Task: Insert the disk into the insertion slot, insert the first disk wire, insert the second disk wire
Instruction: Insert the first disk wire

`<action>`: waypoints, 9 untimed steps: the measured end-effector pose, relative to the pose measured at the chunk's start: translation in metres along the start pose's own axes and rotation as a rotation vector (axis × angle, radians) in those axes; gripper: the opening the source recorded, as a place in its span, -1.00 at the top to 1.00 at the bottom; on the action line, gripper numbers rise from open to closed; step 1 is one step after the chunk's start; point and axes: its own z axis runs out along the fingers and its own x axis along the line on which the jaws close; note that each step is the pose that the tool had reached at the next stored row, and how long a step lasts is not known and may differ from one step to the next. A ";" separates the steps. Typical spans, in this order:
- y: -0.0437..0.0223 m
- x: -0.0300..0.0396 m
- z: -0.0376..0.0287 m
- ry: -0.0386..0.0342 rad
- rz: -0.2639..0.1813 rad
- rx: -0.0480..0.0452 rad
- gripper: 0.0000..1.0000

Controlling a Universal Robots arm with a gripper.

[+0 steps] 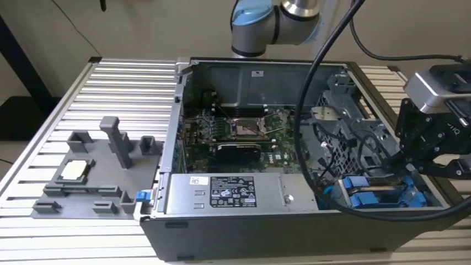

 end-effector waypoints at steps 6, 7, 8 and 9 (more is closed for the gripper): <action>-0.0001 0.0003 0.0035 -0.0022 0.084 0.0082 0.62; -0.0002 0.0004 0.0039 -0.0025 0.097 0.0095 0.62; -0.0002 0.0004 0.0044 -0.0026 0.103 0.0100 0.62; -0.0002 0.0005 0.0048 -0.0027 0.104 0.0100 0.62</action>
